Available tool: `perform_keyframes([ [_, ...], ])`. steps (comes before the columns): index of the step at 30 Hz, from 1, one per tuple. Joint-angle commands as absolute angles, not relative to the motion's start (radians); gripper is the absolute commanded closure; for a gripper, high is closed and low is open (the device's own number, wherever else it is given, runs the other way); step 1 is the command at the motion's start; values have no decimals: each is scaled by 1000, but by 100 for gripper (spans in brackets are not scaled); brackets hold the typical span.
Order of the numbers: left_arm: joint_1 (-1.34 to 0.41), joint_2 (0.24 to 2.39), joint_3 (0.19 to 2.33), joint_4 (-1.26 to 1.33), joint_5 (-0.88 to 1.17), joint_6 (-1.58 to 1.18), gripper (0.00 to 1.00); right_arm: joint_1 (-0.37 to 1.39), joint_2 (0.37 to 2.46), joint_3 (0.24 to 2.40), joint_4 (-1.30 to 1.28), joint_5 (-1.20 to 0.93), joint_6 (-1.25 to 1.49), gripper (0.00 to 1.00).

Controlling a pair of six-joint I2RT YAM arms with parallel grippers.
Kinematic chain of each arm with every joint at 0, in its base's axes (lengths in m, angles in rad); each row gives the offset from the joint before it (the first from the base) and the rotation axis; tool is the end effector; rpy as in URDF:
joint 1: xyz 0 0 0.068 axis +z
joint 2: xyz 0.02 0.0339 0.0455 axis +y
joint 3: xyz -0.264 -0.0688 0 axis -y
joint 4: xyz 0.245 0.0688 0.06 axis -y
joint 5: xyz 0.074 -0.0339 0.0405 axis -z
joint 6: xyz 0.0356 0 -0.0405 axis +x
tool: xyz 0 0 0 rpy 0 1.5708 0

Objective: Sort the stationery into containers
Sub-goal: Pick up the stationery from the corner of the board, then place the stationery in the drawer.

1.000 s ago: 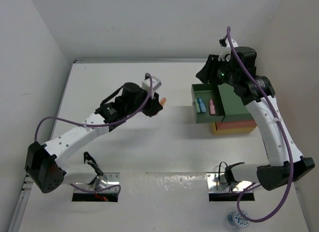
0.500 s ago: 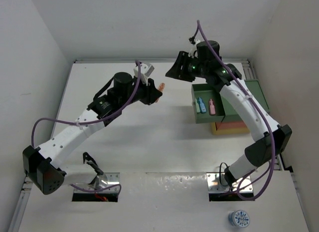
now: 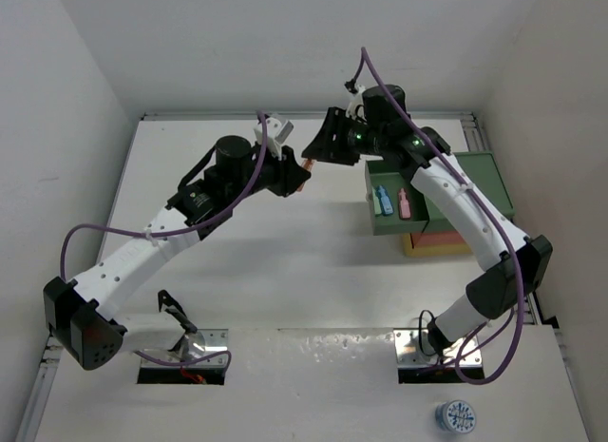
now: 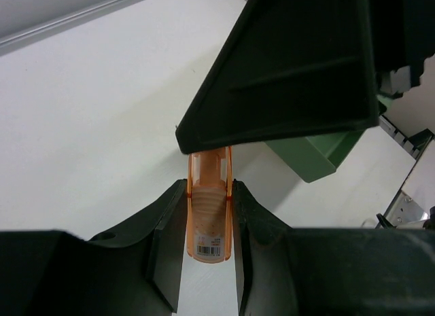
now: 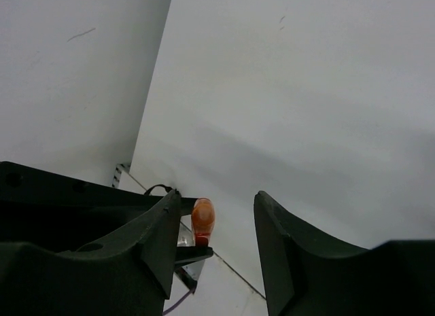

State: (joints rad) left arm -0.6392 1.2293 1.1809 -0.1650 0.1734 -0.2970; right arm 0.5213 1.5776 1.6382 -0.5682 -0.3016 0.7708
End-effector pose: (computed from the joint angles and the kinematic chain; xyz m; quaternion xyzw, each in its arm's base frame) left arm 0.2257 -0.1754 0.3872 0.1856 0.7549 -0.3423 0.5277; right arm 0.3044 0.1870 0.3997 0.0305 0.8551 0.4051 0.3222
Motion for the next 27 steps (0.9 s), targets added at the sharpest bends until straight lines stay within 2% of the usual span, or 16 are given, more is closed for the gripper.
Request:
perform_keyframes([
  [1, -624, 1236, 1232, -94, 170, -301, 100, 535, 1559, 1615, -523, -347, 795, 53],
  [4, -623, 1244, 1246, -92, 167, -298, 100, 540, 1565, 1601, -512, -362, 805, 55],
  [6, -621, 1250, 1256, -92, 164, -296, 100, 549, 1568, 1589, -506, -373, 810, 62],
  [8, -621, 1256, 1261, -94, 167, -293, 100, 554, 1568, 1582, -499, -379, 813, 72],
  [9, -621, 1259, 1264, -91, 169, -293, 100, 554, 1569, 1582, -499, -379, 810, 83],
  [10, -620, 1259, 1264, -95, 169, -293, 99, 554, 1568, 1583, -502, -379, 808, 87],
  [11, -621, 1261, 1264, -97, 169, -295, 93, 552, 1568, 1591, -508, -374, 789, 90],
  [12, -621, 1261, 1264, -98, 167, -293, 86, 548, 1566, 1598, -514, -370, 778, 98],
  [13, -621, 1261, 1262, -106, 167, -291, 58, 540, 1563, 1601, -528, -365, 770, 100],
  [15, -620, 1261, 1261, -117, 170, -273, 36, 514, 1545, 1600, -540, -351, 753, 100],
  [16, -617, 1255, 1259, -138, 160, -270, 18, 485, 1536, 1600, -560, -347, 733, 100],
  [18, -608, 1249, 1256, -164, 152, -258, 4, 445, 1523, 1614, -619, -344, 703, 100],
  [19, -595, 1241, 1255, -172, 155, -246, 0, 404, 1517, 1649, -650, -341, 640, 100],
  [27, -529, 1272, 1238, -253, 282, -204, 0, 293, 1506, 1833, -1006, -115, 304, 100],
])
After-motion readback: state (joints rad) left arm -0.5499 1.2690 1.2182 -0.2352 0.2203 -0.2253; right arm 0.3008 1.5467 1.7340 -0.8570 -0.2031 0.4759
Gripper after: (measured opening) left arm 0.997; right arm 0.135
